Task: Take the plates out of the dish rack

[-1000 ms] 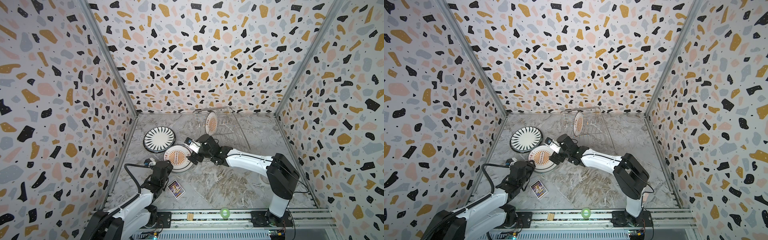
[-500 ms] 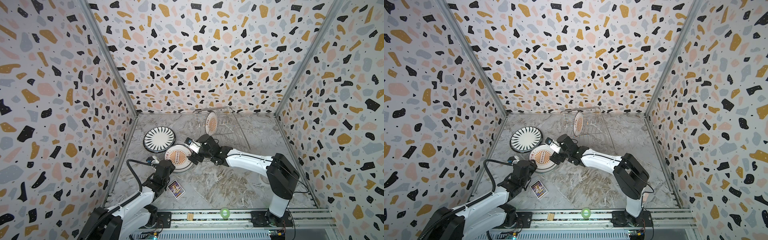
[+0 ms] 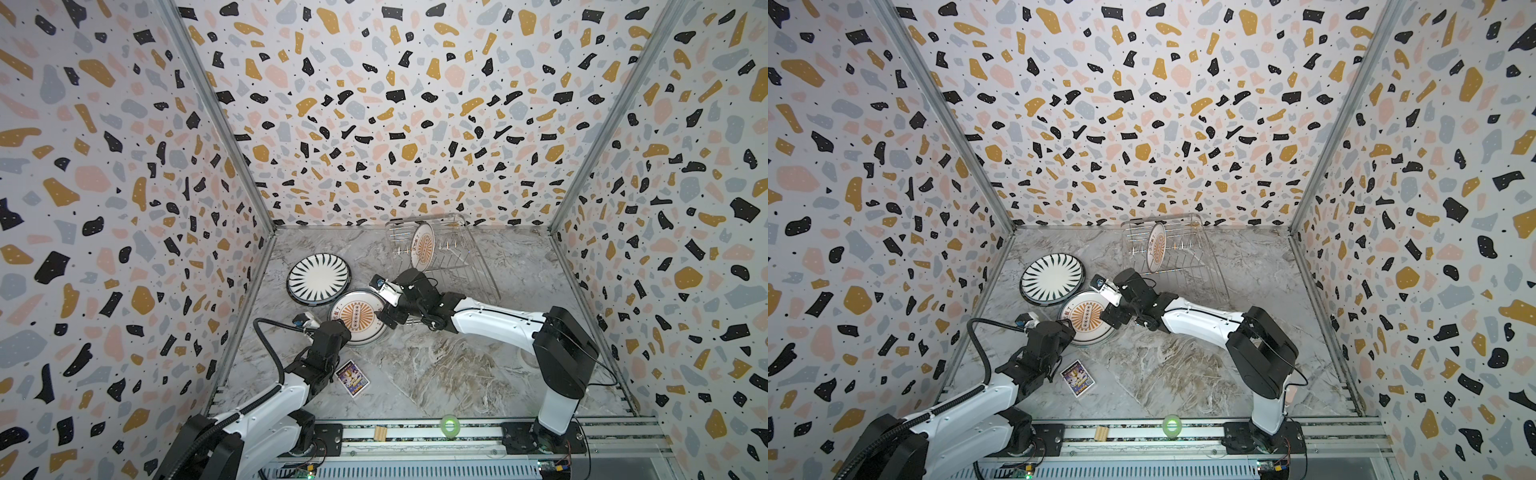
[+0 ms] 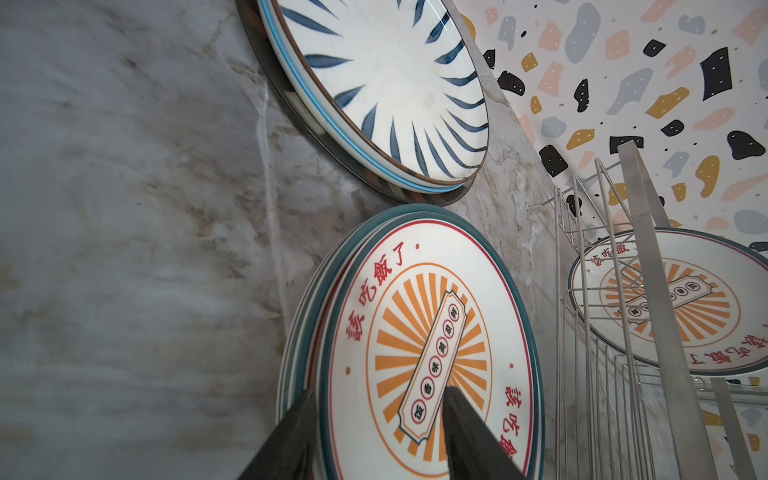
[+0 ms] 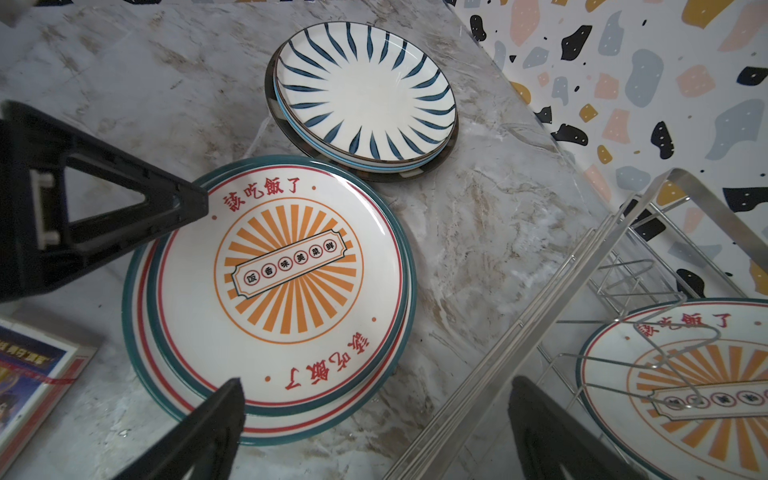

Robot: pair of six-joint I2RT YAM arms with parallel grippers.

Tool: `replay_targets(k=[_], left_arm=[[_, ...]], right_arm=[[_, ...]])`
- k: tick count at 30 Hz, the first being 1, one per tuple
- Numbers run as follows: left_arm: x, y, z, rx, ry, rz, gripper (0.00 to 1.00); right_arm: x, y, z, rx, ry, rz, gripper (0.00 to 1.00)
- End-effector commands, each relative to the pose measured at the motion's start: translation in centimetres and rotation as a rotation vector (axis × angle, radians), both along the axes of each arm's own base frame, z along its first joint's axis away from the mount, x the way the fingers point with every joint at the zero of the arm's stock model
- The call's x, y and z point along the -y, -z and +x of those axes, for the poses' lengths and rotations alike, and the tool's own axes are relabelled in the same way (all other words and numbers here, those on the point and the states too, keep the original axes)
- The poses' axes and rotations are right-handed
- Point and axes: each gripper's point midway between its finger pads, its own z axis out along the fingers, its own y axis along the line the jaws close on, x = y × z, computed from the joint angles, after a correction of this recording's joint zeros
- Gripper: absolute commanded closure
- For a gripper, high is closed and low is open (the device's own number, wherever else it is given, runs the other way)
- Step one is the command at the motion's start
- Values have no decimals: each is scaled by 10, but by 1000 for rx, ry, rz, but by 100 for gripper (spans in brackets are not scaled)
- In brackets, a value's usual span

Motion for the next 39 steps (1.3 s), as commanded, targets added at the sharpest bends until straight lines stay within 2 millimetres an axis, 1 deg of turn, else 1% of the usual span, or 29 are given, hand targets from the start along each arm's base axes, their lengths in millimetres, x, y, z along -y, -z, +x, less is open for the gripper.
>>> replay_targets(k=[1,4,5,6,8,9,10,13,16,18,20,23,24,26,28,30,32,35,39], left_arm=[[-3,-10,3,34,-15,18,49],[-7,-15,2,39,-30,30,48],[-9,-19,3,49,-37,39,44],[-11,-25,3,63,-43,48,34],[-12,-37,4,99,-45,50,20],[-12,-44,5,123,-41,49,9],[-10,-51,6,148,-28,44,0],[2,-77,11,247,47,30,0],[16,-108,18,362,119,14,0],[29,-129,21,443,189,-1,0],[47,-153,22,551,286,-10,0],[67,-183,22,676,376,-61,0],[72,-189,24,694,401,-63,0],[88,-202,30,723,470,-53,0],[110,-217,29,776,574,-59,0],[126,-225,29,810,638,-66,0],[137,-226,32,811,655,-40,0],[143,-222,43,781,638,7,0],[151,-216,51,765,654,17,0]], right_arm=[[1,-32,-1,52,9,59,0],[3,-40,-1,66,16,80,0],[3,-43,-1,71,20,93,0],[4,-47,0,75,23,107,0],[5,-55,0,79,33,137,0],[7,-61,1,84,45,158,0],[10,-67,3,87,59,180,0],[25,-88,13,99,124,268,1],[50,-111,27,90,207,382,1],[72,-126,38,74,279,477,1],[98,-136,53,41,371,571,1],[130,-140,73,8,499,649,1],[138,-141,78,9,529,662,1],[148,-138,86,10,550,666,1],[154,-134,95,-17,539,668,1],[160,-128,108,-68,555,674,1],[163,-122,120,-94,579,667,1],[162,-114,136,-85,600,638,1],[165,-96,169,-81,718,572,1]])
